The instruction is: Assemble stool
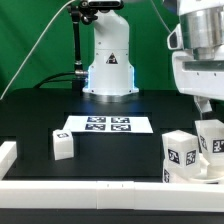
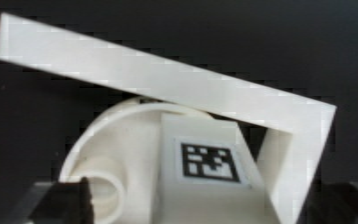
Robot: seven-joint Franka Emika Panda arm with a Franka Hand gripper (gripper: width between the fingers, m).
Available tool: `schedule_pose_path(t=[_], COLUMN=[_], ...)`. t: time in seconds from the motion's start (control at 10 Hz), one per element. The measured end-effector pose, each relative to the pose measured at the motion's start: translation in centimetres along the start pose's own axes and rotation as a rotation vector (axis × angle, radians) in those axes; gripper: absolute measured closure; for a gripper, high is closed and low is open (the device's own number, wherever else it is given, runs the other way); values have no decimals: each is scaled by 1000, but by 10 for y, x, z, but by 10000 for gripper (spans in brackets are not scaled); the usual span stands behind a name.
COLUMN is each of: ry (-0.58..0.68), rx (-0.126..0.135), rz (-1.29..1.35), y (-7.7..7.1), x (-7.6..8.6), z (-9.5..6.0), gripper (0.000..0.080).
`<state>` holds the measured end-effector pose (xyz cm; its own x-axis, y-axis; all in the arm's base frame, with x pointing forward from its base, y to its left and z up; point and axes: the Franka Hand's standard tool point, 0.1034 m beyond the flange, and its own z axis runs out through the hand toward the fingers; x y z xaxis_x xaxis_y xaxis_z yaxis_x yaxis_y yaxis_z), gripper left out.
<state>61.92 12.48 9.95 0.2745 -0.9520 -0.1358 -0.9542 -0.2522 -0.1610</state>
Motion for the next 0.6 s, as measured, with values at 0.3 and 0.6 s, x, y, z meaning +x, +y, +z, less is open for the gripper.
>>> schedule_pose_path(t=[0.3, 0.6], ry=[-3, -2], rx=[29, 23], rz=[-59, -141], y=[-9, -7], x=[-3, -3], z=[-21, -18], gripper=[151, 151])
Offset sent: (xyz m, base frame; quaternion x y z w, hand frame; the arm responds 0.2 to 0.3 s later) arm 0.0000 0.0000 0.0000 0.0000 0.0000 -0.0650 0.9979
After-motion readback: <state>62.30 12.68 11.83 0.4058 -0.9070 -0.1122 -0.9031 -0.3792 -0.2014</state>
